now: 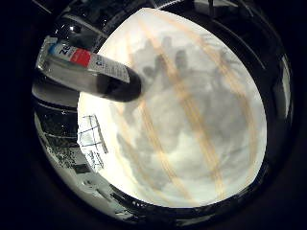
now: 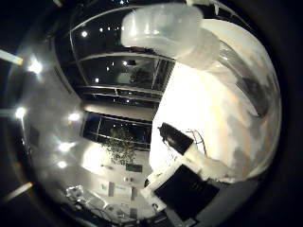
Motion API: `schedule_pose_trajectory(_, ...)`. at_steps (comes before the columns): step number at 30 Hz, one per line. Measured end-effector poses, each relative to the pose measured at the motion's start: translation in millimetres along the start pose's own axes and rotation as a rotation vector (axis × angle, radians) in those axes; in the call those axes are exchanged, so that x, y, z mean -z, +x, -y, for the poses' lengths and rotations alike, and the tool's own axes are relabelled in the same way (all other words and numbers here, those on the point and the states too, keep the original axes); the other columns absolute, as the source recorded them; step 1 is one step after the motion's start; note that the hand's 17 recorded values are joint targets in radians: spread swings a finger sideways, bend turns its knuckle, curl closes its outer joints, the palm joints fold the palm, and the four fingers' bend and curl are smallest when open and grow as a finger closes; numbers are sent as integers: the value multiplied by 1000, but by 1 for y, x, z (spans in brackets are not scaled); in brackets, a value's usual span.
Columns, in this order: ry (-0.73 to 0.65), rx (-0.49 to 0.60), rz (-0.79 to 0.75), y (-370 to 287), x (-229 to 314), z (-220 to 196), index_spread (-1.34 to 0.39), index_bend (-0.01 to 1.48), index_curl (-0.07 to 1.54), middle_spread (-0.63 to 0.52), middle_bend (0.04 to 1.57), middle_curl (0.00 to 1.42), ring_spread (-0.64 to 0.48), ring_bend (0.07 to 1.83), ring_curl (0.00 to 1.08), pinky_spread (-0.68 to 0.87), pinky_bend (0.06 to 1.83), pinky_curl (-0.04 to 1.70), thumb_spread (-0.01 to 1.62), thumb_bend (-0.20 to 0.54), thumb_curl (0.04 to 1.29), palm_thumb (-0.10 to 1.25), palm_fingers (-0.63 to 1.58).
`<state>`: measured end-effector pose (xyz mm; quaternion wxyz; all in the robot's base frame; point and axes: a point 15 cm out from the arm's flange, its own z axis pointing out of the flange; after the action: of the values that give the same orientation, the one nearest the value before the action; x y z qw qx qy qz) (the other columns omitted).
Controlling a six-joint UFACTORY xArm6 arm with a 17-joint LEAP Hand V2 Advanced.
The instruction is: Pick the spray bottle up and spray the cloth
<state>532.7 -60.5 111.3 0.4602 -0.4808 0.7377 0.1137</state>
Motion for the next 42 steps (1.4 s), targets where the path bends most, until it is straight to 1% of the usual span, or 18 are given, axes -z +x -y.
schedule_pose_trajectory(2,4,-4,16,-6,-13,9,-168,178,316,68,376,367,121,482,269,241,293,272,992,-13,329,703,456)
schedule_pose_trajectory(4,2,-12,25,-9,-21,12,-219,191,325,11,438,385,43,578,282,186,299,255,987,-16,337,747,646)
schedule_pose_trajectory(5,-4,-15,32,-11,-25,12,-231,198,335,-2,455,393,25,608,292,172,299,254,983,-15,339,758,689)
schedule_pose_trajectory(7,-9,-16,38,-12,-29,14,-296,215,365,-82,542,427,-69,725,318,61,384,241,976,-15,350,804,998)
schedule_pose_trajectory(8,-10,-17,43,-12,-31,16,-317,227,391,-108,570,445,-111,758,339,-6,448,253,969,-16,354,821,1083)
schedule_pose_trajectory(9,-15,-19,47,-12,-33,15,-337,281,428,-133,613,466,-144,801,363,-89,539,278,962,-11,362,852,1202)
schedule_pose_trajectory(10,-22,-25,55,-13,-35,13,-352,345,459,-143,677,490,-167,855,385,-167,577,288,960,-7,370,877,1301)
schedule_pose_trajectory(11,-32,-31,68,-15,-37,10,-357,389,480,-150,717,504,-178,880,395,-209,595,290,954,-8,374,893,1325)
schedule_pose_trajectory(12,-42,-35,85,-18,-39,7,-360,488,529,-154,802,530,-195,955,423,-304,673,313,945,-8,389,929,1381)
schedule_pose_trajectory(14,-69,-42,135,-29,-43,2,-345,624,597,-145,897,558,-190,1042,456,-388,808,362,928,-14,413,967,1390)
schedule_pose_trajectory(15,-83,-44,163,-35,-46,0,-328,698,629,-137,944,570,-189,1080,469,-397,870,390,916,-11,430,991,1407)
schedule_pose_trajectory(18,-128,-64,253,-51,-50,-6,-293,823,688,-117,1061,598,-184,1187,501,-371,1023,466,890,-15,480,1021,1364)
schedule_pose_trajectory(25,-150,-94,328,-61,-35,-4,-244,985,759,-92,1233,626,-163,1366,549,-264,1225,596,791,-17,607,1050,1273)
schedule_pose_trajectory(28,-186,-86,366,-76,-28,-7,-238,1021,770,-92,1264,629,-160,1410,564,-234,1267,637,758,-18,645,1049,1242)
schedule_pose_trajectory(32,-283,-18,381,-104,-10,-9,-231,1065,780,-90,1310,629,-157,1453,581,-195,1299,712,724,-18,702,1048,1203)
schedule_pose_trajectory(36,-340,52,321,-118,11,-6,-228,1085,782,-88,1337,621,-158,1473,585,-176,1286,780,713,-20,740,1032,1190)
schedule_pose_trajectory(40,-419,103,229,-122,26,-15,-220,1093,780,-87,1349,613,-158,1481,584,-172,1257,835,707,-20,771,1019,1185)
schedule_pose_trajectory(42,-474,161,170,-125,33,-19,-218,1094,778,-87,1352,609,-158,1482,583,-173,1247,862,696,-17,785,1026,1185)
